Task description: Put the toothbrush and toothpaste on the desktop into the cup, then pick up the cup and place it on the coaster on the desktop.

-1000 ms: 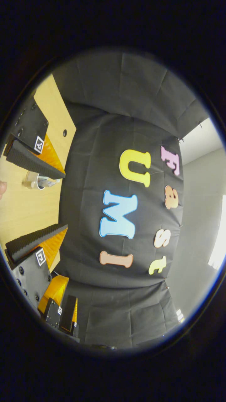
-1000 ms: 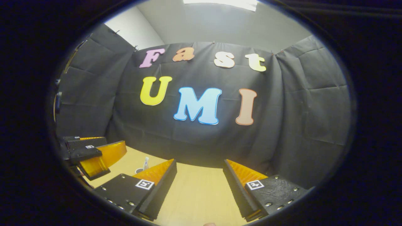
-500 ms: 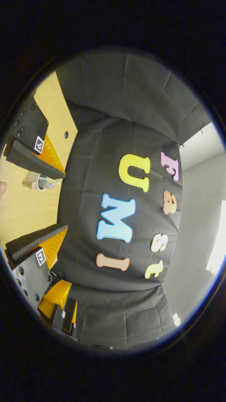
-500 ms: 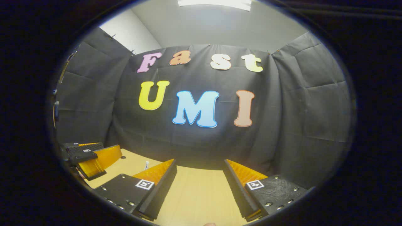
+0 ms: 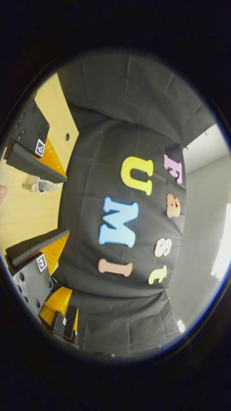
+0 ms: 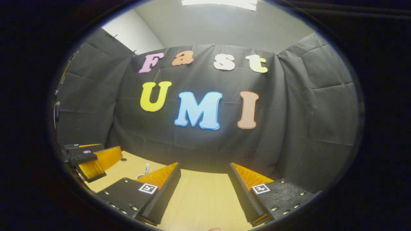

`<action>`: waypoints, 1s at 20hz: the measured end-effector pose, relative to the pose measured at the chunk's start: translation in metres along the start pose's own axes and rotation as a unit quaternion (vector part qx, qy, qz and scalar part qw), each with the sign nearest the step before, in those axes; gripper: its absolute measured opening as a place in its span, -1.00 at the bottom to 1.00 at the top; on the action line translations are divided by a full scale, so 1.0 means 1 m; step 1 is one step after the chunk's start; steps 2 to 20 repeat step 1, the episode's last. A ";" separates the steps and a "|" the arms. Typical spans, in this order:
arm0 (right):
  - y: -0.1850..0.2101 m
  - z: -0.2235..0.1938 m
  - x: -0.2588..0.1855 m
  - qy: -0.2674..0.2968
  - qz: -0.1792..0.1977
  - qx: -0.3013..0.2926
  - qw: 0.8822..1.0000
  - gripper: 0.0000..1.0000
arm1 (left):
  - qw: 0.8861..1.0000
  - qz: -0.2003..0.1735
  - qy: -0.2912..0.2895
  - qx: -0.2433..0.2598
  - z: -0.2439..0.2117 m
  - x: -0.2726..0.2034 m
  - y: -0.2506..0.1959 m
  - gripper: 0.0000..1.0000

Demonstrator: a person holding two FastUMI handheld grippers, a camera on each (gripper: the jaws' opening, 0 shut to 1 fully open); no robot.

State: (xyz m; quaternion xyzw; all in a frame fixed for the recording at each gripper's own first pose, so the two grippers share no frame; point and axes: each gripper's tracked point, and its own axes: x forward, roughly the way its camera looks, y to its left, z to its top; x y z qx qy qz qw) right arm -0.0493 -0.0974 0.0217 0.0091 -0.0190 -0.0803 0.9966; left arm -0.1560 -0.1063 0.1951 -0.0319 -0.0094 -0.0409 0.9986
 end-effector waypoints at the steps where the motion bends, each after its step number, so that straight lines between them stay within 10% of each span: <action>1: -0.002 0.001 0.000 -0.001 -0.001 -0.001 1.000 0.82 | 1.000 -0.001 0.000 0.000 0.000 0.001 0.000 0.86; 20: -0.002 0.001 0.000 -0.001 -0.001 -0.001 1.000 0.82 | 1.000 -0.001 0.000 0.000 0.000 0.001 0.000 0.86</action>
